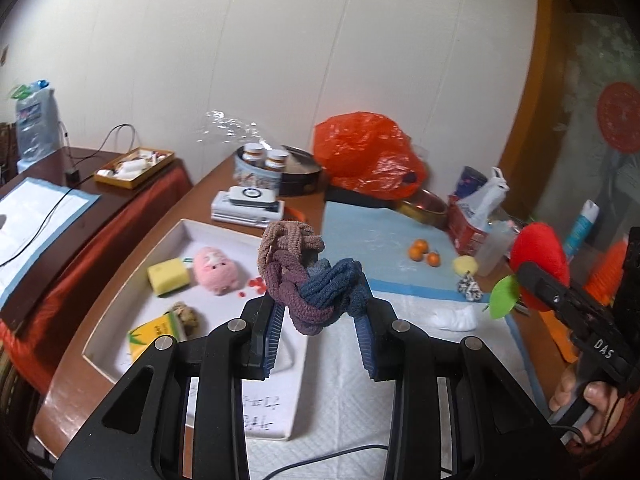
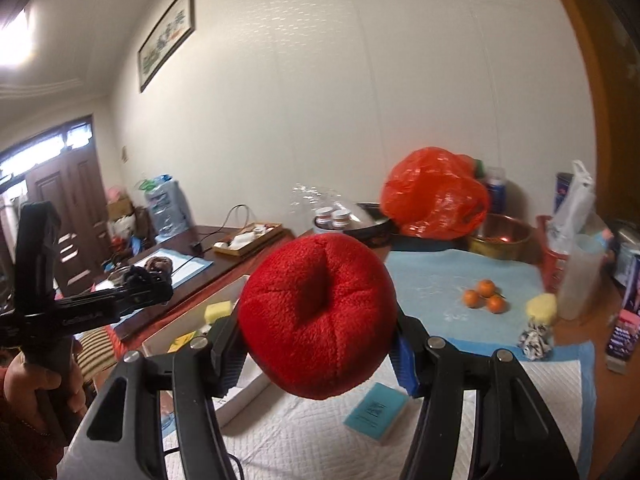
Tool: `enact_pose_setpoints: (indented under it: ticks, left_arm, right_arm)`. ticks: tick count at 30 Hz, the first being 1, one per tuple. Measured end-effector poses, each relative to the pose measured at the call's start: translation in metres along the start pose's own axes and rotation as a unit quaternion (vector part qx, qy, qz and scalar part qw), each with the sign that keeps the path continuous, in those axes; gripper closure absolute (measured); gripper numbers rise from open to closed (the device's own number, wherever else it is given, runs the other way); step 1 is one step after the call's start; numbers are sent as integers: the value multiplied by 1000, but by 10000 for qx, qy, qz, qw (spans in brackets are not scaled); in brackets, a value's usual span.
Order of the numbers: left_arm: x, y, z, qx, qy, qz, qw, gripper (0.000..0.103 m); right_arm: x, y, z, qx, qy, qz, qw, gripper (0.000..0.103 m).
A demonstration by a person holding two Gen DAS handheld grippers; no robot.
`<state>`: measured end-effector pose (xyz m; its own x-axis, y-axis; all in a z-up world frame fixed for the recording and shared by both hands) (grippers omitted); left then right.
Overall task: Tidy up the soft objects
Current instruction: 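Lift the knotted cloth with the left tool while the right tool lifts the red ball, then carry the cloth in the left tool while the right tool carries the red ball over the tray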
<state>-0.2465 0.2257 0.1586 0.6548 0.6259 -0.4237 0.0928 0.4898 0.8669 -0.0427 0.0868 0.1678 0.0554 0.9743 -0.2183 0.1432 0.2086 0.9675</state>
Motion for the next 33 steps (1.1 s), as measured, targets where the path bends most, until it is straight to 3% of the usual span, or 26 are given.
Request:
enact_pose_setpoints:
  ticks: [11, 18, 33]
  left_arm:
    - [4, -1, -9, 102, 119, 43, 9999, 71]
    - [9, -3, -17, 49, 180, -8, 9998, 71]
    - [12, 0, -29, 7, 263, 2, 9997, 71]
  right_arm:
    - [42, 15, -39, -207, 419, 188, 9987, 43]
    - [59, -12, -52, 237, 700, -193, 9971, 43]
    - [62, -20, -57, 281, 713, -326, 9965, 43]
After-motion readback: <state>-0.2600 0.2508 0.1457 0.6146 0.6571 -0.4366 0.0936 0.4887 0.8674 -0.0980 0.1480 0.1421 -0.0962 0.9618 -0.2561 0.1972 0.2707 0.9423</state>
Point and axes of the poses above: each gripper's, at about its wrist camera, not at the fingertips, and x roughly the way its jaws point, z to its right, y to its top, the point moved 6 cm from there along x, roughly the way its jaws point, and after that the axes turned 4 degrees about z, right-handed, at the moved point
